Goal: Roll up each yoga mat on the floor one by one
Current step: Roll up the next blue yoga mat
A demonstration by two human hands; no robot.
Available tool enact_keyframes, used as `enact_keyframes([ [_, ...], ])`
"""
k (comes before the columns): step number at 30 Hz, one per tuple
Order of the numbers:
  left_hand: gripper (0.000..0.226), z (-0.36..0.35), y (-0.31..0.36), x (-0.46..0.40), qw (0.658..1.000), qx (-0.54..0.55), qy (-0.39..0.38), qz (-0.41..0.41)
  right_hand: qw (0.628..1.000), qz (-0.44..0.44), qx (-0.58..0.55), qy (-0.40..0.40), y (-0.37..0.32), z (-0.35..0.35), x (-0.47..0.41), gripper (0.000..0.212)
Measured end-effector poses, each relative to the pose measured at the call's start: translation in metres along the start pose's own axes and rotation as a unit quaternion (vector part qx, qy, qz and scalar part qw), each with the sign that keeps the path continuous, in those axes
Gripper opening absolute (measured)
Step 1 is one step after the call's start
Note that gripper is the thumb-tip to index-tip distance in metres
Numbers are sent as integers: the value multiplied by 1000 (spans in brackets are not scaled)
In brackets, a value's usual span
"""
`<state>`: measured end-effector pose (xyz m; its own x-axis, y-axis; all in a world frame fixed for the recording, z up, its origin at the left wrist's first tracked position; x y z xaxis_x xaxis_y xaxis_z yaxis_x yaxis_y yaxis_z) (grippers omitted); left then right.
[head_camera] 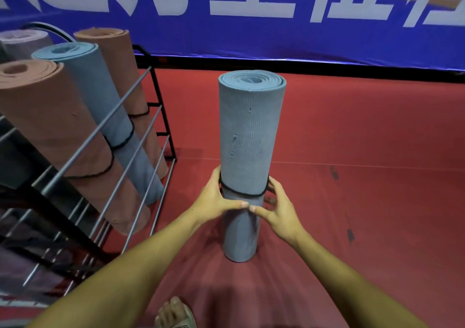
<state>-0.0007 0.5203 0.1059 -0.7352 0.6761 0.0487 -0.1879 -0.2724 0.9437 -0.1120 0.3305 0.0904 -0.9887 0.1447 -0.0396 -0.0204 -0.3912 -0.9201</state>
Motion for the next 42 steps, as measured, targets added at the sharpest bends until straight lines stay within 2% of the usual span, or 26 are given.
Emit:
enact_keyframes([
  [4, 106, 16, 19, -2, 998, 23, 62, -12, 1000, 22, -15, 7, -25, 0, -8, 99],
  [10, 99, 44, 91, 7, 992, 26, 100, -77, 1000, -10, -6, 16, -49, 1, 5, 131],
  [13, 93, 66, 142, 24, 988, 25, 104, -112, 999, -3, 33, 18, -61, -6, 23, 128],
  [15, 91, 83, 178, 40, 985, 35, 104, -136, 998, 23, 36, 48, -87, -9, 30, 123],
  [20, 101, 130, 237, 95, 975, 40, 129, -179, 987, 100, 36, 124, -170, -23, 34, 119],
  [25, 117, 167, 261, 163, 970, -38, 125, -203, 979, 180, 37, 92, -245, -58, 35, 116],
  [30, 120, 227, 300, 217, 943, -45, 229, -237, 967, 241, 41, 70, -333, -95, 21, 122],
  [34, 117, 285, 334, 249, 917, -76, 283, -271, 956, 288, 34, 51, -402, -126, -3, 123],
  [42, 113, 349, 329, 279, 899, -97, 345, -252, 951, 310, -1, -2, -448, -191, -37, 120],
])
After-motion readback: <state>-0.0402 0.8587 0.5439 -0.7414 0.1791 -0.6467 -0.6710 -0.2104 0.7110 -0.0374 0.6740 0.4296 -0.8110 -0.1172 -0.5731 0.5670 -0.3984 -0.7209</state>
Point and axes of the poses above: each hand's wrist, its own x-axis away from the middle knuckle, its own z-axis out of the back of the hand, y = z × x, the point moved 4 cm from there along -x, towards the middle knuckle, and after that the axes turned 9 degrees about -y, right-handed, at the moved point
